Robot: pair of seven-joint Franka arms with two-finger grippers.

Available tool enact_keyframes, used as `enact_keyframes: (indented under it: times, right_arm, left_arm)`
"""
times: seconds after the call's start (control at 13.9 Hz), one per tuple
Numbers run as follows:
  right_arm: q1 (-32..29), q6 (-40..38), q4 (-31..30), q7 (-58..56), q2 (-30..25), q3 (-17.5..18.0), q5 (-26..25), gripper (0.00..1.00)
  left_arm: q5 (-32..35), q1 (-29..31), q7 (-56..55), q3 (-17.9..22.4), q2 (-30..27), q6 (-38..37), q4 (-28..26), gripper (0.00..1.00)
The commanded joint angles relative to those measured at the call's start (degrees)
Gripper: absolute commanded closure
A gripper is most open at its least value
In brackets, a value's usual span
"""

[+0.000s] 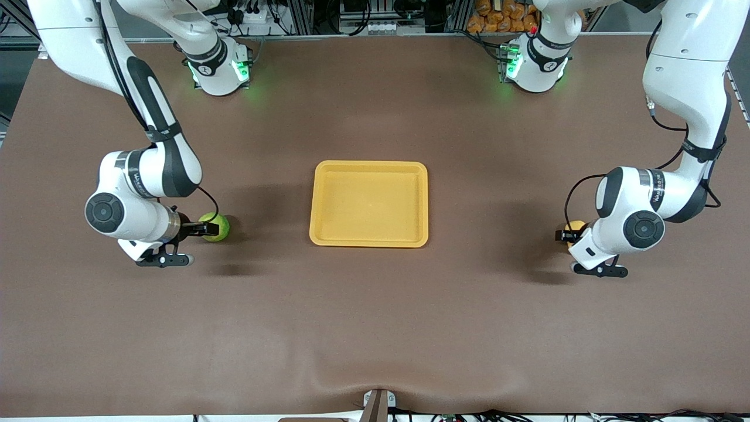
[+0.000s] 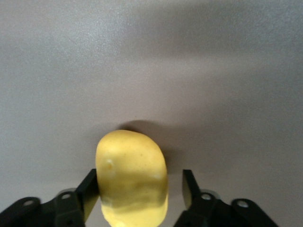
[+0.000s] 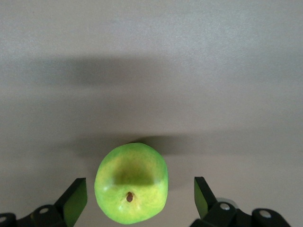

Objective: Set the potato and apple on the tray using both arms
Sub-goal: 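Lower both grippers and close the left on potato, right on apple, then carry the potato with the left gripper over the yellow tray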

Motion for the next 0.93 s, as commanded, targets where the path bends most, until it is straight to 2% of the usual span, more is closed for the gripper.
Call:
enact_keyframes:
  times: [0.0,0.14,0.22,0.43,0.86]
  right_arm:
    - [0.7,2.0,-1.9,0.2,-0.3,-0.2,1.8,0.0]
    - [0.8,2.4,-2.8,0.1,-0.3,-0.2,2.6,0.0]
    - [0.9,2.4,-3.0,0.2,-0.3,-0.2,2.6,0.0]
    - [1.1,3.3,-3.6,0.2,0.0,-0.2,2.7,0.0]
    - [1.4,6.2,-5.2,0.2,1.2,-0.2,3.8,0.0]
  left_arm:
    - [1.4,0.5,0.7,-0.3,-0.3,1.1,-0.8,0.54]
    - [1.4,0.5,0.7,-0.3,-0.3,1.1,-0.8,0.88]
    - [1.4,0.3,0.7,-0.4,-0.5,1.1,-0.7,0.99]
    - [0.5,0.3,-0.2,-1.4,-1.5,0.4,-0.1,1.0]
    - [0.1,0.3,-2.6,-6.7,-2.5,-1.0,1.6,1.0]
